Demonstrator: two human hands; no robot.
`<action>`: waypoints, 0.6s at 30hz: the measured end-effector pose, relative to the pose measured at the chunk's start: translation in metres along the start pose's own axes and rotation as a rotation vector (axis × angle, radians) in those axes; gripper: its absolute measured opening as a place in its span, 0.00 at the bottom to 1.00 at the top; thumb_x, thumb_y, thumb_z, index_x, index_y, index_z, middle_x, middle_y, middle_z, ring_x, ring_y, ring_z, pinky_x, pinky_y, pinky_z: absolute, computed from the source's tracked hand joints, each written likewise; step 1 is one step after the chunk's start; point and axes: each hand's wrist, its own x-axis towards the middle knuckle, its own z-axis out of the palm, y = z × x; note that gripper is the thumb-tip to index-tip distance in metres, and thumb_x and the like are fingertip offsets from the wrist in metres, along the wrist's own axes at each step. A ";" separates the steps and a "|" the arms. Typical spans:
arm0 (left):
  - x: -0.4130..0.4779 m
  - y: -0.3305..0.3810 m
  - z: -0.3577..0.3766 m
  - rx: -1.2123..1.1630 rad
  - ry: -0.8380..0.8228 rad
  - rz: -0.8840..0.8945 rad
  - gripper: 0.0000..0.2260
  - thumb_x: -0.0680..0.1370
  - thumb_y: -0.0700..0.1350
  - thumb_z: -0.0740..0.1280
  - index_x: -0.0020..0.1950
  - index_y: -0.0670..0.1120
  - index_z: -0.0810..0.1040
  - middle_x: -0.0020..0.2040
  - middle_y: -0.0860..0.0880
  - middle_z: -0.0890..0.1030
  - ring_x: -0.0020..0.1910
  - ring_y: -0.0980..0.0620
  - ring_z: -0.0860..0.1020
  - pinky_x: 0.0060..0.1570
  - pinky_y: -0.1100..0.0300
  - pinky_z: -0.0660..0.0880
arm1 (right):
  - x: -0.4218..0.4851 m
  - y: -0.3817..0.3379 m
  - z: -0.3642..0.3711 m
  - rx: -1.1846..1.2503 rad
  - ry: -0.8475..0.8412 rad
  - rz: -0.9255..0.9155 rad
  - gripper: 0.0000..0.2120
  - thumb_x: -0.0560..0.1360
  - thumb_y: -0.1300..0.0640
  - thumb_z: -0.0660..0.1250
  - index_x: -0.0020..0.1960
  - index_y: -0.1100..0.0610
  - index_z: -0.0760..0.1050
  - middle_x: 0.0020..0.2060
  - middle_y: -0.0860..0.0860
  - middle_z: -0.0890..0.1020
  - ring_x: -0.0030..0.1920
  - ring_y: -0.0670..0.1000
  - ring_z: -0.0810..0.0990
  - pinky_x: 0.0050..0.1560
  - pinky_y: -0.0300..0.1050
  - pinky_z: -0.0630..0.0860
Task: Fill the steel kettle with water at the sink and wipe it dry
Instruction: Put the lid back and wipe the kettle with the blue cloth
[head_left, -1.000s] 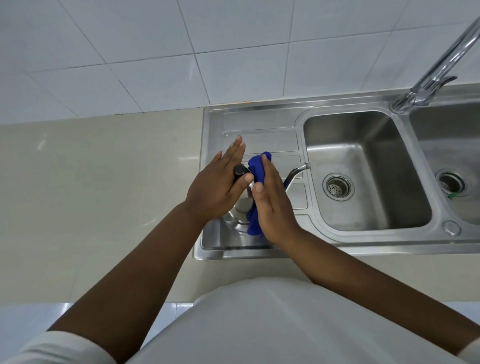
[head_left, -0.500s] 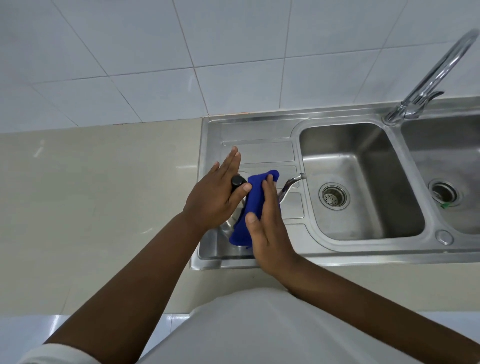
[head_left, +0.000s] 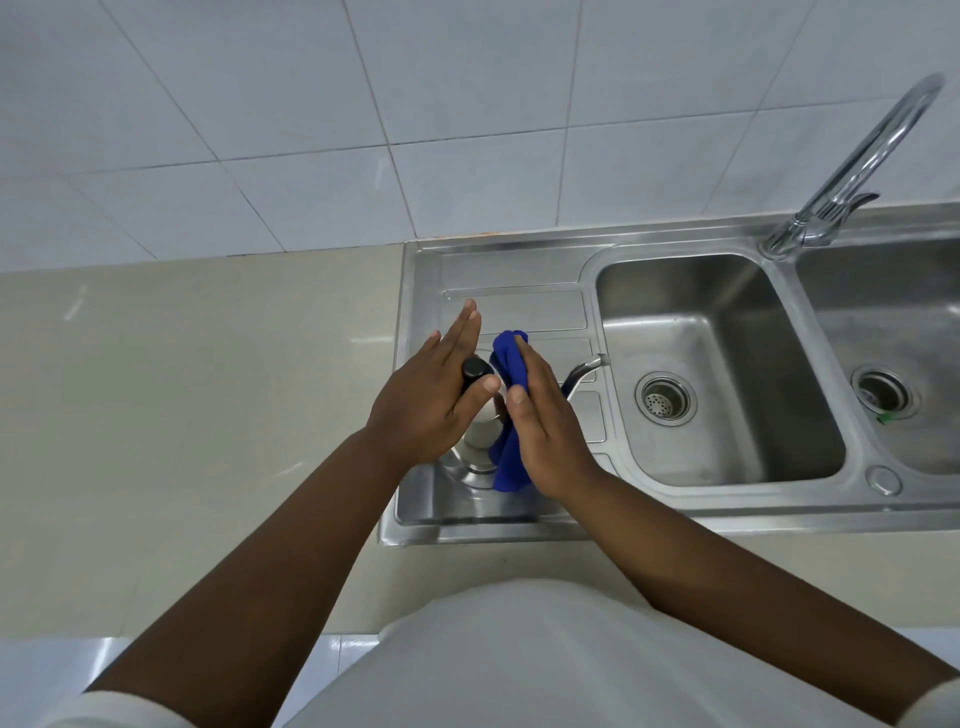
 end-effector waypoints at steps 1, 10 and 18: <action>0.001 0.001 0.000 -0.008 0.000 -0.017 0.35 0.79 0.67 0.42 0.79 0.48 0.43 0.79 0.45 0.61 0.75 0.51 0.64 0.77 0.52 0.55 | -0.001 0.000 0.001 0.008 0.001 0.042 0.36 0.77 0.33 0.48 0.81 0.49 0.52 0.79 0.46 0.59 0.78 0.46 0.60 0.77 0.55 0.61; 0.002 -0.004 -0.001 0.009 -0.016 0.014 0.35 0.79 0.67 0.40 0.80 0.49 0.49 0.81 0.52 0.50 0.78 0.54 0.57 0.78 0.51 0.54 | -0.035 0.002 0.016 -0.231 -0.042 -0.191 0.39 0.79 0.36 0.49 0.80 0.56 0.39 0.80 0.47 0.38 0.81 0.48 0.38 0.80 0.50 0.44; 0.000 -0.005 -0.002 0.009 0.001 0.055 0.32 0.81 0.63 0.45 0.80 0.47 0.46 0.80 0.47 0.57 0.78 0.53 0.57 0.77 0.51 0.54 | 0.014 -0.022 -0.006 -0.004 -0.081 -0.009 0.27 0.80 0.36 0.47 0.73 0.49 0.64 0.51 0.48 0.79 0.51 0.46 0.79 0.58 0.53 0.76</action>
